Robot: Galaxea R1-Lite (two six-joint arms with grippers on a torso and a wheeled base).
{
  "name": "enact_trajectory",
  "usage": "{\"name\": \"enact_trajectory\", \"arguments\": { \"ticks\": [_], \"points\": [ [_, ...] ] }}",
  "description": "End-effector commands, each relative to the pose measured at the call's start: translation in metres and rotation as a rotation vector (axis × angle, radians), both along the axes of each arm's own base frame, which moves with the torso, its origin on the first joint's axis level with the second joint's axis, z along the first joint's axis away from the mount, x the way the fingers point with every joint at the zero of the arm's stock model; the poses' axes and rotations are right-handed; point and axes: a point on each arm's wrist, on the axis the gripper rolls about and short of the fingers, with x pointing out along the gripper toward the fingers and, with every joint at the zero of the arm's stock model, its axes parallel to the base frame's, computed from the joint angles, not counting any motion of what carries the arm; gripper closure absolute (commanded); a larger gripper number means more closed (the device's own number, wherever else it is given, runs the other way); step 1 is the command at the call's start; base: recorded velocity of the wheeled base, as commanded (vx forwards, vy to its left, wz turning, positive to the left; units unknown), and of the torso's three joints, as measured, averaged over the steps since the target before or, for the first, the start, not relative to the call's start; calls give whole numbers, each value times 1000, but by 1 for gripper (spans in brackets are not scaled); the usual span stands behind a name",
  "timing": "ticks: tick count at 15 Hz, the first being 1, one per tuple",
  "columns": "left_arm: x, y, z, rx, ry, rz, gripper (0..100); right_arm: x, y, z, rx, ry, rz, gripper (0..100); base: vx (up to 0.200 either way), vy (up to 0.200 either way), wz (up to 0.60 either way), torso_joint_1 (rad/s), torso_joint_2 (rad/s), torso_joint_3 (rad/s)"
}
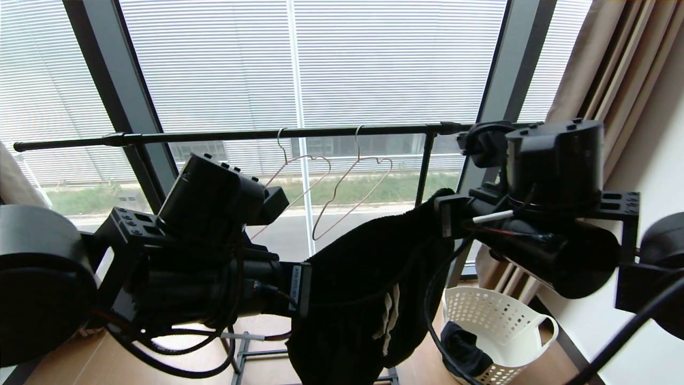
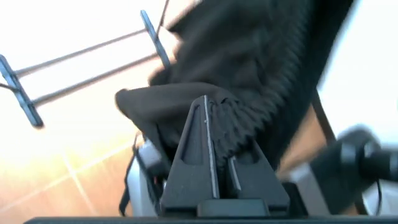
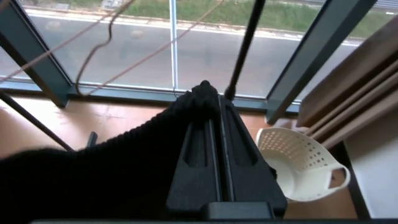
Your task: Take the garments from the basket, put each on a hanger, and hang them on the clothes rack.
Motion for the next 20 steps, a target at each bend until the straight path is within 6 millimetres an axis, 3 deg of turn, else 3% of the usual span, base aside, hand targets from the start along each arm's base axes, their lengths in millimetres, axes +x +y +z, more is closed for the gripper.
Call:
{"name": "enact_trajectory", "arguments": {
  "ticks": [1, 2, 6, 10, 17, 18, 20],
  "points": [
    [34, -11, -9, 11, 1, 44, 100, -33, -28, 2, 0, -2, 4, 100, 0, 0, 0, 0, 0, 0],
    [50, -19, -9, 3, -10, 56, 100, -51, -35, -6, -15, 13, 36, 100, 0, 0, 0, 0, 0, 0],
    [74, -35, 10, -51, -75, 64, 100, -82, -46, -22, -43, 49, 104, 100, 0, 0, 0, 0, 0, 0],
    [63, -45, 31, -59, -158, -15, 100, -86, -47, -49, -80, 155, 189, 100, 0, 0, 0, 0, 0, 0],
    [47, -52, 47, -74, -207, -29, 100, -85, -37, -81, -131, 302, 362, 100, 0, 0, 0, 0, 0, 0],
    [44, -53, 48, -72, -213, -30, 100, -81, -32, -86, -147, 298, 375, 0, 0, 0, 0, 0, 0, 0],
    [43, -53, 50, -73, -224, -22, 100, -78, -28, -95, -179, 298, 417, 0, 0, 0, 0, 0, 0, 0]
  ]
}}
